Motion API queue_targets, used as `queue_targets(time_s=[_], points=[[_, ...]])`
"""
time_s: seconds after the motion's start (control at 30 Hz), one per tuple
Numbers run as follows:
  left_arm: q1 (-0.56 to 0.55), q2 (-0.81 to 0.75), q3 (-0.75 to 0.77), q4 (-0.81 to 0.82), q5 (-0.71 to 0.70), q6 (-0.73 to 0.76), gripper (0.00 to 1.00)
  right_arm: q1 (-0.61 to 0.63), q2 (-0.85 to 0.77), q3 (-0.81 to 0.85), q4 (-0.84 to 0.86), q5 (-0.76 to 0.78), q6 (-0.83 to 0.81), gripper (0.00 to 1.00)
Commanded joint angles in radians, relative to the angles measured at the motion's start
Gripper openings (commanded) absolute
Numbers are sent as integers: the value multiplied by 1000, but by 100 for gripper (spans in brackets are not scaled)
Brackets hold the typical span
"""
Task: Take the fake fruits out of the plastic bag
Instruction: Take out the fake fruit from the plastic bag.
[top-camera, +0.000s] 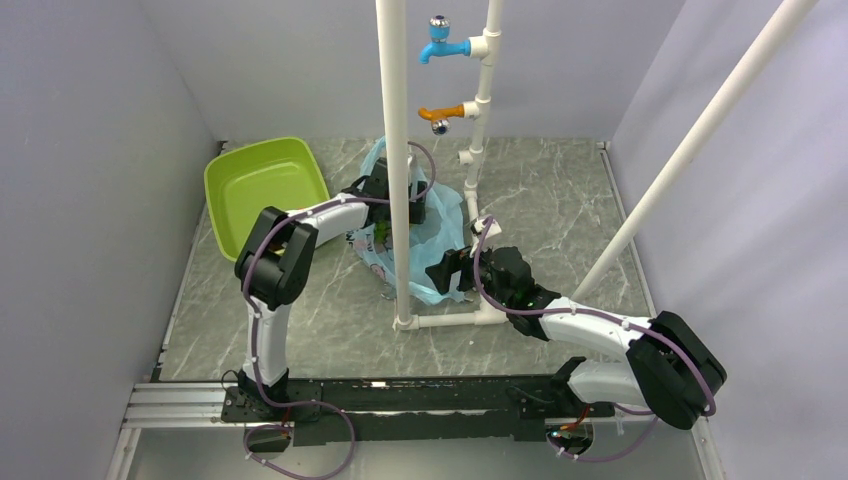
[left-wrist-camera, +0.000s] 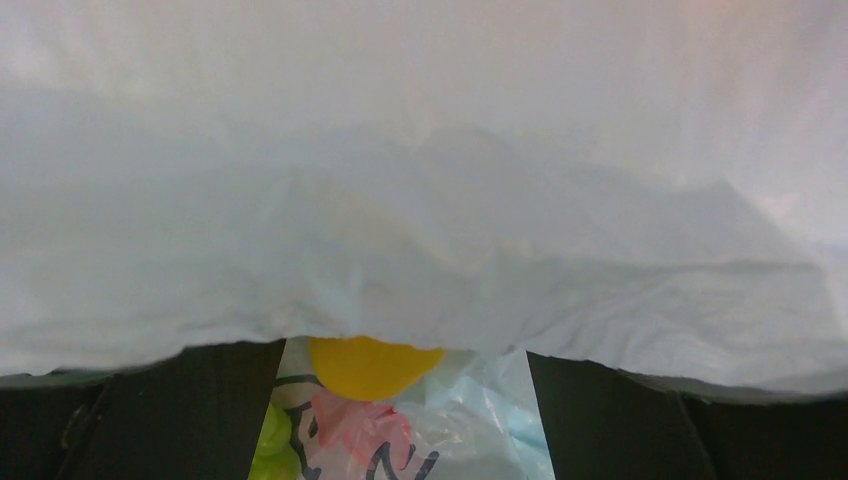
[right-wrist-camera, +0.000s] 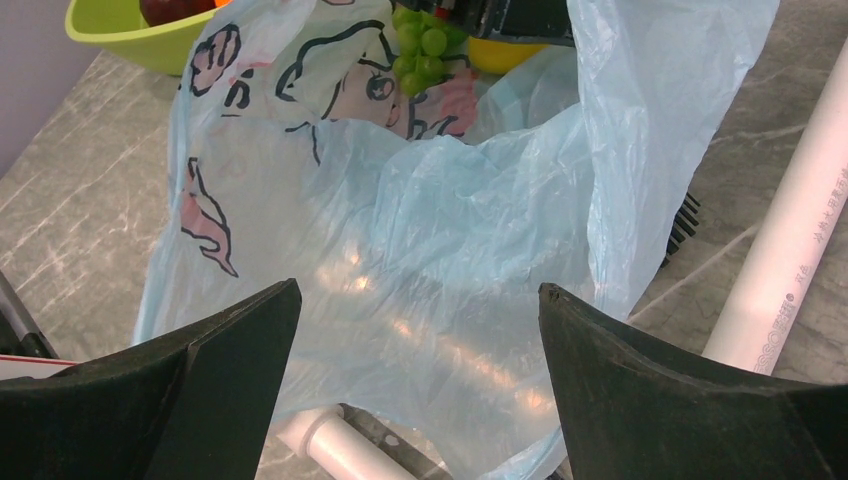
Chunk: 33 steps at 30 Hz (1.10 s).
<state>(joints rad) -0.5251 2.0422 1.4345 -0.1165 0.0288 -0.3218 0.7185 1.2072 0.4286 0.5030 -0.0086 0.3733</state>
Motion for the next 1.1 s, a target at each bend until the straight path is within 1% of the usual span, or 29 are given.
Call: queue_targets(time_s=[0.0,0.17,0.27,0.3,0.37,0.5,0.77,1.07], points=[[5,41,50,27,14,32,89,-2,3,1,57,-5,-17,91],[10,54,44,44,47,18,81,-2,9,3,55,-4,-17,91],[11,38,33,41,55,22,65,-3,9,2,57,-8,-17,91],[13,25,24,39,56,22,62,-2,9,2,58,-8,-17,91],[13,-5,6,46,63,29,57,-3,9,4,53,-9,-16,91],[12,-74,-32,42,61,33,50,-3,6,4,56,-15,-14,91],[15,-222,-143,43,80,-3,44,-2,5,9,49,-20,-11,91],[14,-398,-260,-56,113,-12,40,-3,7,9,51,-21,-8,92]])
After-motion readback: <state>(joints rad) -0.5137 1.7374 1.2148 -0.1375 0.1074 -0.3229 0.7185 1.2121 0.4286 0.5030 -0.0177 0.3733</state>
